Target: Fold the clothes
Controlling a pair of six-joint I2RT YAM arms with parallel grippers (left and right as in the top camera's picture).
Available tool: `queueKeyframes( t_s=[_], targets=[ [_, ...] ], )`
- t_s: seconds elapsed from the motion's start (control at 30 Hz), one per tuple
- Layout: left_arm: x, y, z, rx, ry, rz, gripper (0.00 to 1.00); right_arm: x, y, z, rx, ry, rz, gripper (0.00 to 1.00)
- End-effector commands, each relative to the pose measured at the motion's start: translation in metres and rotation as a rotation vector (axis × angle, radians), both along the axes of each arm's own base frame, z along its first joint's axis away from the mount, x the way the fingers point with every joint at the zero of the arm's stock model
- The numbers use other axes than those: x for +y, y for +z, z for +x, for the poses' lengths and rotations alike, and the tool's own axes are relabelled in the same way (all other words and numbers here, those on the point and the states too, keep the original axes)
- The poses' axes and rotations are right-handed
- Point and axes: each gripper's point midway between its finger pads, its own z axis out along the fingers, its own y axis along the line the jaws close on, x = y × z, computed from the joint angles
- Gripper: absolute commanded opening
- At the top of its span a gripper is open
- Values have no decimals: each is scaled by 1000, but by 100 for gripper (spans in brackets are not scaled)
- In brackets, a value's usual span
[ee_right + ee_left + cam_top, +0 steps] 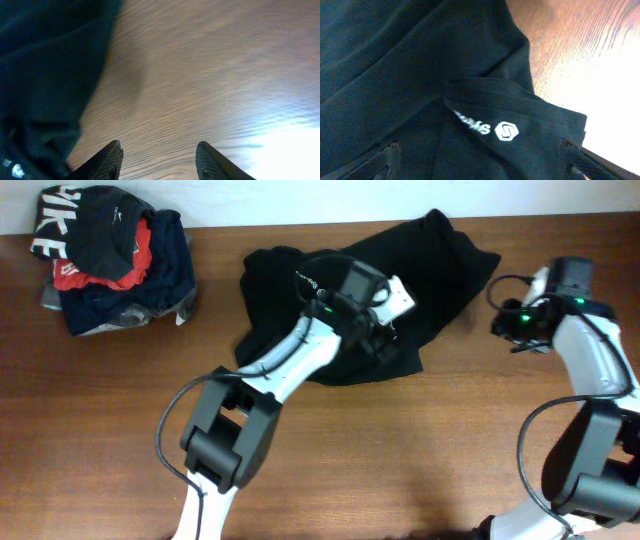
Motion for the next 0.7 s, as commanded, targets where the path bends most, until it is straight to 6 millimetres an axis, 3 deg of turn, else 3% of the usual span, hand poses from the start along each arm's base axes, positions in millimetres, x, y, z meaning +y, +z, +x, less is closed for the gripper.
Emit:
queueKeyframes(
  t_s=[0.0, 0.1, 0.3, 0.4, 0.67],
  targets=[
    [-7, 10, -4, -111, -3, 100, 99, -35, 20, -5, -47, -126, 1, 52],
    [-21, 3, -15, -110, -30, 106, 96, -51, 21, -11, -54, -181, 29, 53],
    [-41, -20, -32, -92, -66, 121, 89, -52, 21, -12, -58, -185, 42, 53],
    [-49, -35, -45, -71, -93, 142, 80, -52, 21, -12, -58, -184, 44, 52],
    [-61, -42, -62, -102, -103, 201, 70, -51, 20, -14, -52, -184, 47, 52]
  ],
)
